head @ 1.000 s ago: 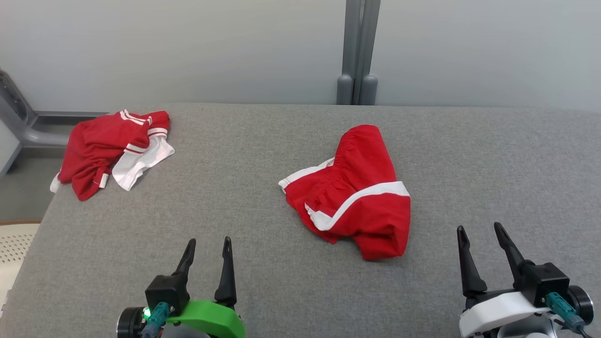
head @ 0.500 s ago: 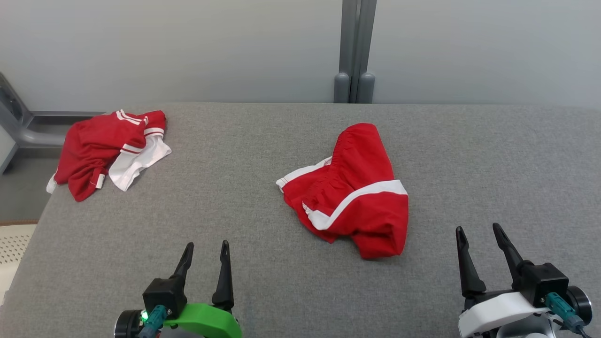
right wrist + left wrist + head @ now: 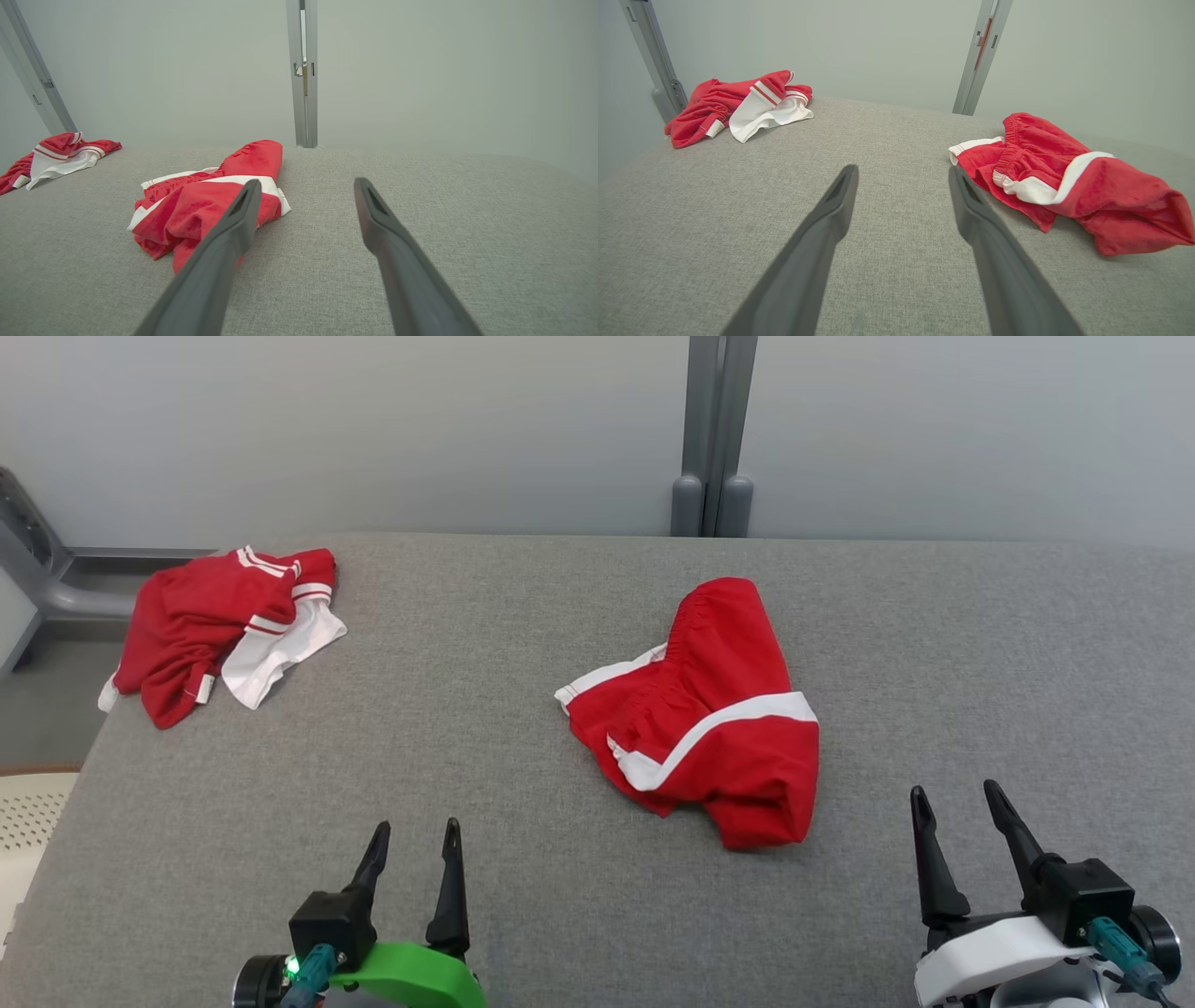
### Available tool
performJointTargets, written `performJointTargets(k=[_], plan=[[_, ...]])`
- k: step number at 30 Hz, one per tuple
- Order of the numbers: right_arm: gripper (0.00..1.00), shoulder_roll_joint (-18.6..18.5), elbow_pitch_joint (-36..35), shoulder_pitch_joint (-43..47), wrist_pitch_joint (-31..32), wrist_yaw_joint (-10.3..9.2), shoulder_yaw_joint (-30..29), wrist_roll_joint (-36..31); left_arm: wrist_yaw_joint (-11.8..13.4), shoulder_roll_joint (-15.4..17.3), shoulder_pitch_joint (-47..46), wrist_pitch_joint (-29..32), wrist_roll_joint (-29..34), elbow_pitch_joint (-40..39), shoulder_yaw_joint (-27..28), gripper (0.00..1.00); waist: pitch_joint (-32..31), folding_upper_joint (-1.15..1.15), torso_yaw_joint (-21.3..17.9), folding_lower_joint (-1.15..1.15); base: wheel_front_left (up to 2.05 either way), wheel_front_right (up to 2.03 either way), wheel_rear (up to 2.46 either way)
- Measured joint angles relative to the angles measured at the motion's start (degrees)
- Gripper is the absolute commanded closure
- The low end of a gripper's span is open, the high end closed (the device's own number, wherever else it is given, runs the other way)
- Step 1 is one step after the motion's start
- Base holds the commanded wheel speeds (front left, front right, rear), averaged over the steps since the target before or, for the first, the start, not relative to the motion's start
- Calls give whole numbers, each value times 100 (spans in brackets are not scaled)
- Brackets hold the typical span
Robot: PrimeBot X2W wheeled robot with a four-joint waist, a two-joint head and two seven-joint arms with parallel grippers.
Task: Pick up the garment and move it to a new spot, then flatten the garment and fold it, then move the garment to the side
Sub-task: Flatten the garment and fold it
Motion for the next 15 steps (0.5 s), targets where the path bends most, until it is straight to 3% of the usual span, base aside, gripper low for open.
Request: performJointTargets(k=[9,15], plan=[[0,0,311,-438,0,0,-389,-480,3,-1,-57,0,1,-73,-96,0,92,0,140,0,0,0,0],[0,-2,1384,-1400,0,0,-837,-1160,15,-3,-220,-1,18,-323,-189,0,302,0,318,0,0,0,0]])
